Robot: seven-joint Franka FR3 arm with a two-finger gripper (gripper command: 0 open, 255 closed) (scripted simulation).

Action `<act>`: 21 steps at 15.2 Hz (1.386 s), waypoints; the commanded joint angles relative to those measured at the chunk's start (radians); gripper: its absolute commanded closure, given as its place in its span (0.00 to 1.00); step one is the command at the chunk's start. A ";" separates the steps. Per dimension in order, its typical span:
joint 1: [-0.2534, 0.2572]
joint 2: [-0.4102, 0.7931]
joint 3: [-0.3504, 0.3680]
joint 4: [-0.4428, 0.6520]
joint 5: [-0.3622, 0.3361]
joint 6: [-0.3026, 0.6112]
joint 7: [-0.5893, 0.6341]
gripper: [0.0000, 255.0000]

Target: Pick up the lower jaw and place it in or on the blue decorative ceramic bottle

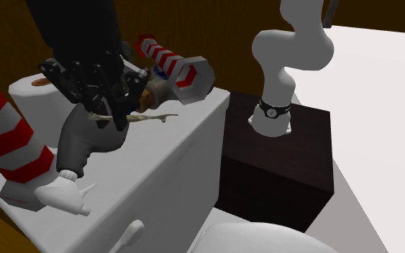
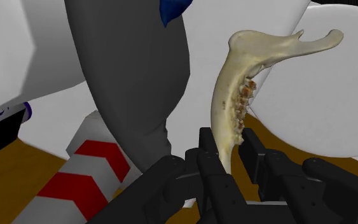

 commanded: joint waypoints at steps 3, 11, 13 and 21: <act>-0.002 0.007 -0.001 0.064 0.002 -0.057 -0.005 1.00; -0.005 0.026 -0.002 0.193 0.006 -0.168 -0.014 1.00; -0.013 -0.049 -0.012 0.094 -0.007 -0.141 -0.032 1.00; -0.059 -0.308 -0.058 -0.208 -0.067 -0.084 -0.115 1.00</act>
